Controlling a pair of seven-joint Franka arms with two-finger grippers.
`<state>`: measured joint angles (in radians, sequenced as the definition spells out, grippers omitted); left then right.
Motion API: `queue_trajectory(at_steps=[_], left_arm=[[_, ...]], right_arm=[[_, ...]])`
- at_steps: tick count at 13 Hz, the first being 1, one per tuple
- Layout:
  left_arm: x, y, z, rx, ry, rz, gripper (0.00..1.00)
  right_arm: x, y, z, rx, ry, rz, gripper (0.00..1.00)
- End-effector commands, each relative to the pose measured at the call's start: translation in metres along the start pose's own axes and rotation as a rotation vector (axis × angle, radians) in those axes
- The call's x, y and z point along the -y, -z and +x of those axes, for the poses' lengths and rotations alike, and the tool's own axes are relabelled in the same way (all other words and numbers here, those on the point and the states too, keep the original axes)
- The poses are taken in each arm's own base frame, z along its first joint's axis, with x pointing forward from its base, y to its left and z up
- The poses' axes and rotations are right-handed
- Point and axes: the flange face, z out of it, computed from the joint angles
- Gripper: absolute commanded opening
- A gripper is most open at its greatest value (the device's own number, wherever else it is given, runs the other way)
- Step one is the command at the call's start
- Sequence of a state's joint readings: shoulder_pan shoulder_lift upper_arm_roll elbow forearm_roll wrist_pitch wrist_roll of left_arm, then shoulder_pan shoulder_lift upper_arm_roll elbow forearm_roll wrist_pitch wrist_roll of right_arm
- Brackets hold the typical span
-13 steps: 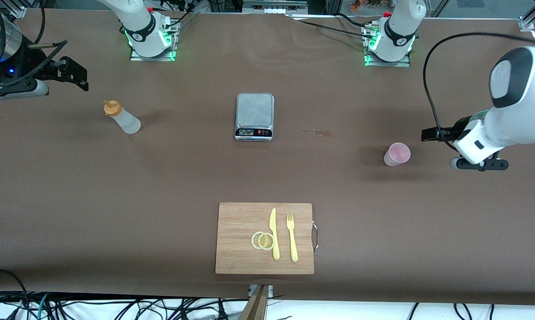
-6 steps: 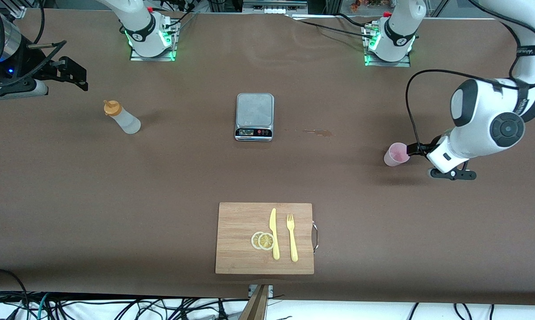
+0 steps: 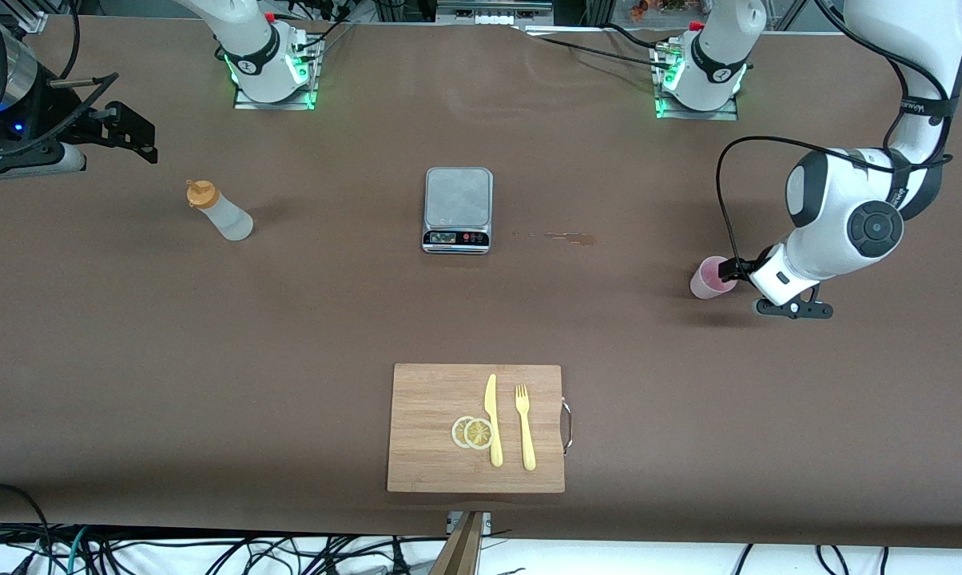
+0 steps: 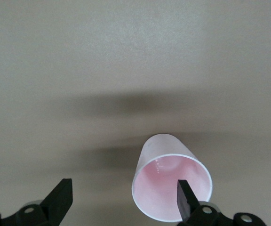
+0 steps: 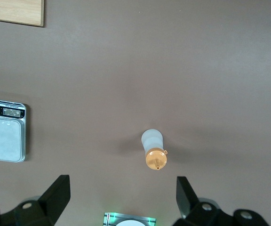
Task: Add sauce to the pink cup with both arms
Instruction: 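Reach the left gripper down to the pink cup and grasp it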
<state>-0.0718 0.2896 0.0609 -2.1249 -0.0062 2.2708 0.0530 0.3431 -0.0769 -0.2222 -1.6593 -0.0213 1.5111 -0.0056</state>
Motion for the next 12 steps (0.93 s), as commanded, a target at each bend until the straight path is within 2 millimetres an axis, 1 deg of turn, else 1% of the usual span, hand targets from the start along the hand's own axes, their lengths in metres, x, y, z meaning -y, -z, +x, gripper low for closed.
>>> queue_trajectory(at_steps=[1,6,7,8,9,10,12], left_arm=[[0.01,-0.008,-0.006,-0.008,-0.025,0.011,0.96],[0.009,-0.026,-0.017,-0.009,-0.025,0.01,0.95],[0.009,-0.029,-0.018,-0.015,-0.024,0.009,0.94],[0.008,-0.033,-0.02,-0.02,-0.025,0.01,0.9],[0.008,-0.034,-0.02,-0.02,-0.025,0.01,0.82],[0.008,-0.034,-0.02,-0.02,-0.025,0.01,0.67],[0.008,-0.034,-0.02,-0.02,-0.017,0.004,0.3]], right_arm=[[-0.001,0.006,-0.003,0.001,-0.01,0.004,1.0],[-0.002,0.006,-0.003,0.001,-0.012,0.004,1.0],[-0.002,0.006,-0.003,0.001,-0.012,0.004,1.0],[-0.002,0.006,-0.003,0.001,-0.012,0.004,1.0],[-0.002,0.005,-0.002,0.002,-0.012,0.004,1.0],[-0.002,0.004,-0.001,0.005,-0.009,0.003,1.0],[-0.004,-0.001,-0.002,0.034,-0.011,0.004,1.0]])
